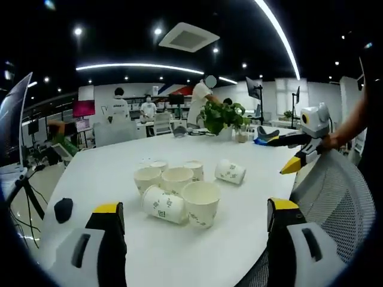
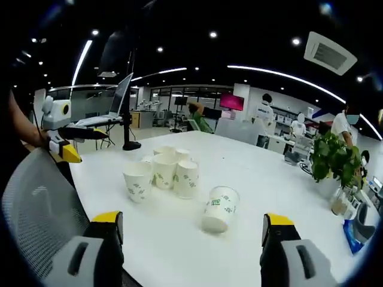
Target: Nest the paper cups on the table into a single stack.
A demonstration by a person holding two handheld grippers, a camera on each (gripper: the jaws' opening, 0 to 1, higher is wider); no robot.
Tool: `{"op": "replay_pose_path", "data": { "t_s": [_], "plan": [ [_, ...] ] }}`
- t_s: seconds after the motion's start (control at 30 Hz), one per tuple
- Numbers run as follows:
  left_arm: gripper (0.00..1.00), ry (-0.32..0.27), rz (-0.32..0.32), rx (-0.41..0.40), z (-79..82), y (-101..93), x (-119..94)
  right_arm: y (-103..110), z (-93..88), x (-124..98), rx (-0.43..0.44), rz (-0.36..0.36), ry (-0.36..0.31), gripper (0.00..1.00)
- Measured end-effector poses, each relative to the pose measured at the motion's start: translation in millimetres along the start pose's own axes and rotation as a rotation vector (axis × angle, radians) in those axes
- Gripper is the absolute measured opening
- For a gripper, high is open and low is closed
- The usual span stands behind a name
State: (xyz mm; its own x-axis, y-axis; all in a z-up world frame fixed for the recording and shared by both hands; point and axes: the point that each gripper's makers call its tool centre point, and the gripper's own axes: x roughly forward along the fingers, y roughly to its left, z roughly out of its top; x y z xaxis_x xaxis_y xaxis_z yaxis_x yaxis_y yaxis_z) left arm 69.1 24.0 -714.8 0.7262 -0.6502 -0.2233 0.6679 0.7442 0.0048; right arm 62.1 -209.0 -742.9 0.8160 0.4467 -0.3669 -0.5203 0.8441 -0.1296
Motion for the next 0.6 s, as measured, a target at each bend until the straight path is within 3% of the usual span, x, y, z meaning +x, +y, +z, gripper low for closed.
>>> {"op": "replay_pose_path", "data": {
  "t_s": [0.6],
  "plan": [
    [0.99,-0.003,0.001,-0.004,0.2,0.9,0.4,1.8,-3.6,1.7,-0.004,0.014,0.017,0.98]
  ]
}}
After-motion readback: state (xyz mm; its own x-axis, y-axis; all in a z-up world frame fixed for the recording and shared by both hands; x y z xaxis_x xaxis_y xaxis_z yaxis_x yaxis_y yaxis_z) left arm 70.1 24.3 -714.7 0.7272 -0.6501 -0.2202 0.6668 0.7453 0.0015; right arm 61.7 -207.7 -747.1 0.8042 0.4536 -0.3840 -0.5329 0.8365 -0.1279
